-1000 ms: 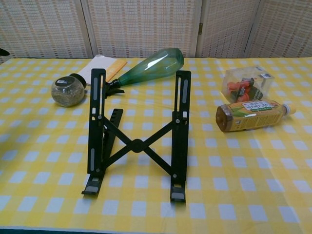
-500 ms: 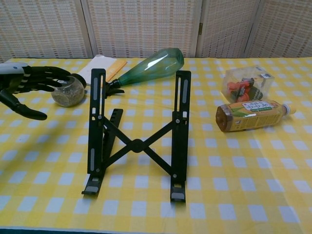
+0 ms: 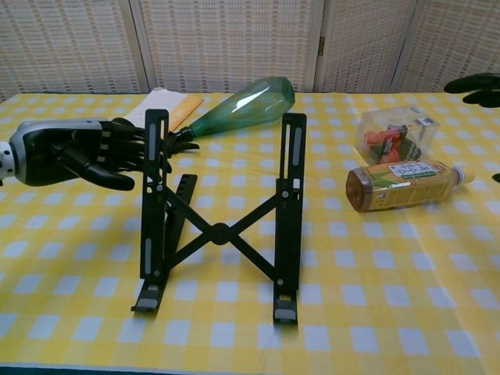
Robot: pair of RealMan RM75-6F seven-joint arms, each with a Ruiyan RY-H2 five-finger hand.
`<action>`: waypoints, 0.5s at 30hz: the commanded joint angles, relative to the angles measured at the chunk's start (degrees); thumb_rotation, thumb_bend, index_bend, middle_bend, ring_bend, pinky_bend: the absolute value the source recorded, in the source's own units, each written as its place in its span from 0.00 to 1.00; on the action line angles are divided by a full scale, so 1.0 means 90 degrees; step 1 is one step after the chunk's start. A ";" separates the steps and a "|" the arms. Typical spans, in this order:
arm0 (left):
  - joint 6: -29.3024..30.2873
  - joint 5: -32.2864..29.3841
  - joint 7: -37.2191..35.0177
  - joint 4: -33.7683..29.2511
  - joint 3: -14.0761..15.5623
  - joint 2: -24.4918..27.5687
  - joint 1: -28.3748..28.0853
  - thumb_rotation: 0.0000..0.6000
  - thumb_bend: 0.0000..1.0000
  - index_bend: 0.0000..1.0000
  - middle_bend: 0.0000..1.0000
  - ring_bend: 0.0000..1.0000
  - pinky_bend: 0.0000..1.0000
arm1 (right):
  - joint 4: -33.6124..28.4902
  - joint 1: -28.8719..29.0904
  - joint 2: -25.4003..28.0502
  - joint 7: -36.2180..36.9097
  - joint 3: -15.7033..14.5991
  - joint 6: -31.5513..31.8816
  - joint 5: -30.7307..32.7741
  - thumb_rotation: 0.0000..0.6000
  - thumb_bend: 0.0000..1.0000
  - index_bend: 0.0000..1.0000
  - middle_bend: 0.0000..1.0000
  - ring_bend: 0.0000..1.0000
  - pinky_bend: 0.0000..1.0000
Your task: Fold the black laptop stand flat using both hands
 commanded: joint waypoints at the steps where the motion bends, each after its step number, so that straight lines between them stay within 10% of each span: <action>1: 0.0471 0.0430 -0.0783 0.0367 0.0354 -0.0190 -0.0253 1.00 0.15 0.40 0.43 0.37 0.10 | 0.0135 0.0534 -0.0282 0.0909 -0.0042 -0.0433 -0.0211 1.00 0.40 0.00 0.00 0.01 0.00; 15: 0.1924 0.1015 -0.1362 0.0852 0.1082 -0.0117 -0.0254 1.00 0.15 0.52 0.52 0.45 0.13 | 0.0517 0.1722 -0.0681 0.4703 -0.0479 -0.0734 -0.0715 1.00 0.40 0.00 0.00 0.02 0.00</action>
